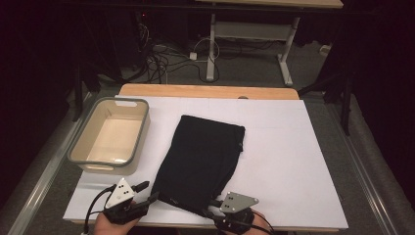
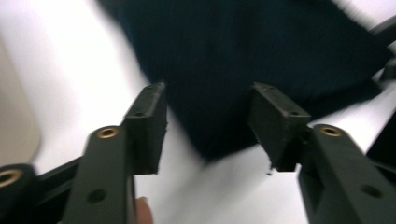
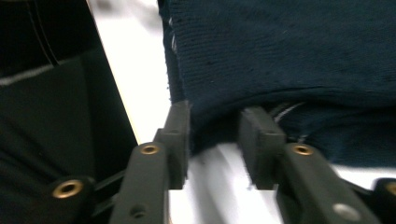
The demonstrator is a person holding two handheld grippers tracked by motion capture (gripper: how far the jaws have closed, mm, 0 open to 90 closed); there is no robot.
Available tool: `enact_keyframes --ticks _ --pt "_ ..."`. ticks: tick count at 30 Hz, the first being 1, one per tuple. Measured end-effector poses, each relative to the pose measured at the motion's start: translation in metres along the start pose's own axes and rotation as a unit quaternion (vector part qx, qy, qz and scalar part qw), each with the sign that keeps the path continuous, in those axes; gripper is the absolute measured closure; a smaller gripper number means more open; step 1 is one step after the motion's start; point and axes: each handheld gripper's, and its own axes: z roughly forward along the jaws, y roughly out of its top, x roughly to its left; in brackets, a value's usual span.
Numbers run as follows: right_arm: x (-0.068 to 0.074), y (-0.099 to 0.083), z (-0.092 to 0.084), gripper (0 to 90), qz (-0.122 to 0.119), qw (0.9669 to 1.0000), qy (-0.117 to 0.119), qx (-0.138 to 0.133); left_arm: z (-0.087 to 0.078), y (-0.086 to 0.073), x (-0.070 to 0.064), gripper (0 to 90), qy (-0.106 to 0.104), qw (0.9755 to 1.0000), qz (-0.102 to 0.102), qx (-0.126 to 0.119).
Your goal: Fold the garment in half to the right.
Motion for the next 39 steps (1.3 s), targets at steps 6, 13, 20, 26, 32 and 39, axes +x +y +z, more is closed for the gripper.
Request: enact_keyframes --ticks 6,13,20,26,32,39 --pt "-0.011 -0.008 -0.019 48.3 0.021 0.9992 -0.029 -0.019 0.013 0.007 0.003 29.7 -0.005 0.9999 -0.006 -0.012" --pt "-0.039 -0.026 -0.045 26.7 0.058 0.9923 -0.096 -0.053 0.041 0.014 0.009 14.1 0.003 0.9999 0.005 0.010" --pt "-0.066 -0.044 -0.076 9.8 0.093 0.9764 -0.177 -0.082 0.061 0.022 0.016 3.5 0.009 0.9997 0.007 0.023" --pt "-0.084 -0.061 -0.099 0.1 0.123 0.9600 -0.231 -0.099 0.066 0.024 0.021 0.0 0.005 0.9997 0.001 0.026" --pt "-0.088 -0.065 -0.107 0.1 0.130 0.9521 -0.253 -0.111 0.072 0.023 0.023 0.0 0.003 0.9994 0.001 0.034" --pt "-0.089 -0.055 -0.095 0.1 0.120 0.9501 -0.262 -0.120 0.072 0.023 0.023 0.0 -0.004 0.9995 0.003 0.031"
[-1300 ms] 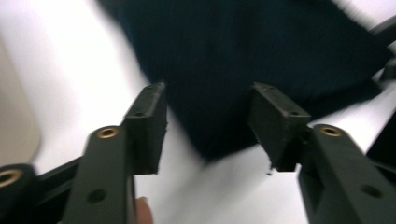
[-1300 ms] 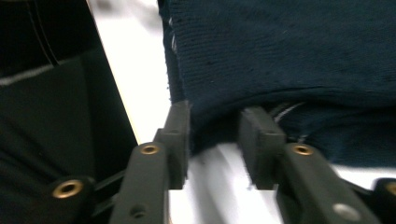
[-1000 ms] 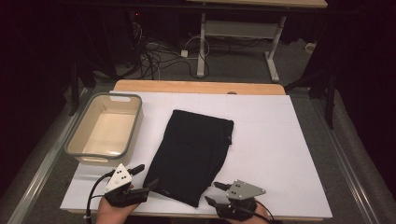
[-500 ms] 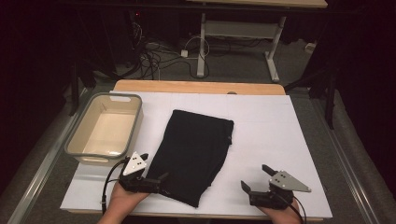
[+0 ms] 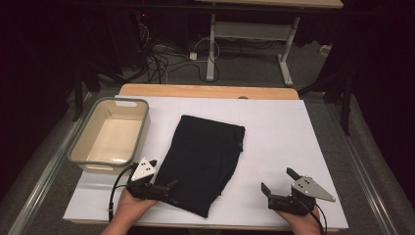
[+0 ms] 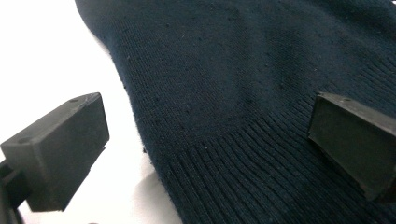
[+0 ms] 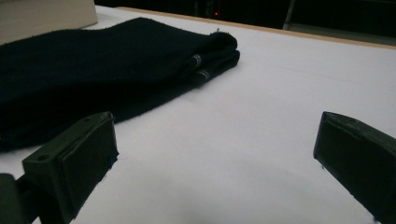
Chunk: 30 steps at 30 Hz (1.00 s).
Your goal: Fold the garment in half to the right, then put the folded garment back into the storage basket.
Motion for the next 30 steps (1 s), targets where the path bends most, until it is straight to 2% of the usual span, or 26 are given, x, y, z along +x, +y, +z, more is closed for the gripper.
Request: enact_keyframes --ticks 3,7,10,16,21,23,26,30 --pt "0.003 0.006 0.008 0.1 -0.009 1.0000 0.000 -0.003 0.000 0.000 0.001 0.0 -0.002 1.0000 0.000 0.003" --pt "-0.001 0.012 0.016 0.1 -0.018 0.9998 -0.004 0.009 0.000 0.001 0.001 0.0 0.001 0.9999 -0.003 0.010" --pt "-0.002 0.006 0.009 0.1 -0.008 0.9998 -0.010 -0.012 0.001 0.001 0.003 0.0 -0.003 0.9996 -0.012 0.024" --pt "-0.003 -0.004 -0.001 0.1 -0.014 0.9998 0.001 -0.011 0.006 0.004 0.003 0.0 0.002 0.9983 -0.016 0.056" --pt "-0.003 -0.003 -0.001 0.1 -0.016 0.9998 0.002 -0.015 0.003 0.010 0.001 0.0 0.008 0.9949 -0.027 0.097" --pt "-0.002 -0.003 -0.002 0.1 -0.021 0.9997 0.003 -0.014 -0.001 0.012 -0.001 0.0 0.008 0.9943 -0.020 0.105" --pt "0.000 -0.002 -0.002 0.1 -0.028 0.9995 0.001 -0.014 -0.005 0.011 -0.003 0.0 -0.001 0.9935 -0.025 0.111" --pt "0.002 -0.003 -0.002 0.1 -0.025 0.9996 -0.005 -0.016 -0.011 0.009 -0.002 0.0 -0.010 0.9921 -0.035 0.120"
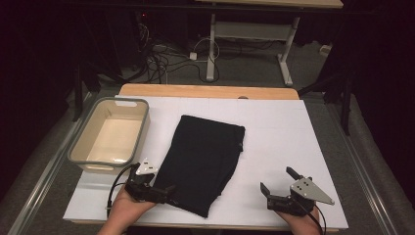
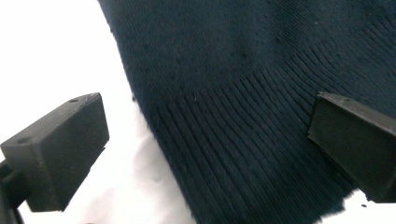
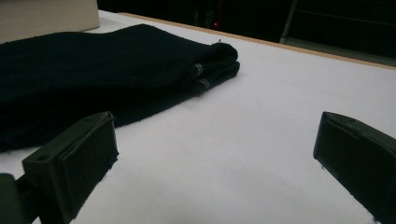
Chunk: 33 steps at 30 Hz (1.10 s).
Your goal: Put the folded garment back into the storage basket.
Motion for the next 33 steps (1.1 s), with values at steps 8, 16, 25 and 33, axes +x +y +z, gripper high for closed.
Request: enact_keyframes --ticks 8,16,25,33 --pt "0.008 0.003 0.010 0.1 -0.019 0.9998 0.011 0.003 -0.004 -0.008 0.005 0.0 -0.003 0.9999 -0.012 0.002" --pt "0.011 0.005 0.018 0.1 -0.030 0.9992 0.027 0.003 -0.004 -0.012 0.004 11.0 -0.011 0.9989 -0.037 0.026" --pt "0.015 0.009 0.026 0.1 -0.033 0.9989 0.032 0.005 -0.002 -0.013 -0.002 42.3 -0.059 0.9971 -0.045 0.018" --pt "0.018 0.008 0.029 0.2 -0.030 0.9991 0.029 0.008 -0.002 -0.011 -0.007 64.9 -0.074 0.9972 -0.005 0.007"
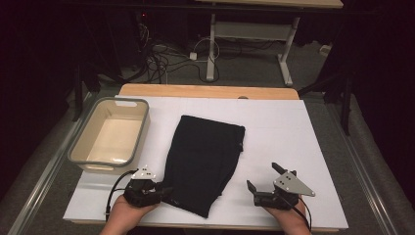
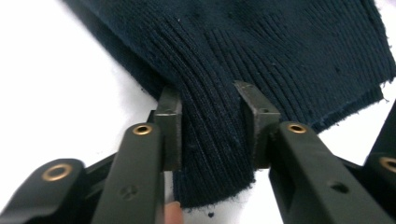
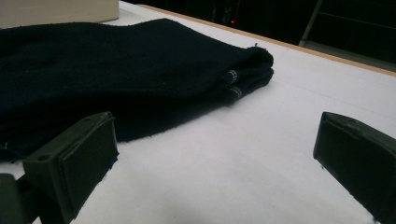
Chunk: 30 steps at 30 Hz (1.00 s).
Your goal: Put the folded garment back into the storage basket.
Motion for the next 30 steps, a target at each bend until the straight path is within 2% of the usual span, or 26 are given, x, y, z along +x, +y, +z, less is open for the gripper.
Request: enact_keyframes --ticks 7,10,16,21,22,25,27,28,30 --pt "0.000 -0.001 0.002 0.1 0.013 0.9999 -0.005 -0.001 -0.005 0.004 -0.004 67.2 0.021 0.9987 0.046 0.006" --pt "-0.002 -0.001 0.001 0.1 0.021 0.9998 -0.005 -0.004 -0.009 0.005 -0.001 67.2 0.024 0.9986 0.048 0.000" --pt "-0.004 -0.001 0.001 0.1 0.026 0.9996 -0.008 -0.009 -0.014 0.002 0.003 67.2 0.043 0.9968 0.067 -0.004" --pt "-0.005 -0.001 -0.002 0.1 0.029 0.9994 -0.014 -0.011 -0.019 -0.005 0.017 66.9 0.055 0.9969 0.055 -0.013" --pt "-0.006 -0.001 -0.002 0.1 0.033 0.9993 -0.014 -0.012 -0.019 -0.007 0.020 66.8 0.051 0.9973 0.050 -0.016" --pt "-0.007 0.001 -0.004 0.1 0.042 0.9988 -0.014 -0.019 -0.016 -0.017 0.031 66.7 0.018 0.9979 0.042 -0.047" --pt "-0.008 0.002 -0.005 0.0 0.042 0.9988 -0.013 -0.022 -0.016 -0.022 0.037 66.5 -0.001 0.9976 0.025 -0.064" --pt "-0.008 0.002 -0.005 0.0 0.041 0.9988 -0.013 -0.022 -0.016 -0.022 0.037 66.4 -0.002 0.9976 0.024 -0.065" --pt "-0.009 0.004 -0.004 0.0 0.038 0.9990 -0.013 -0.017 -0.015 -0.022 0.034 66.1 0.008 0.9974 0.031 -0.065"
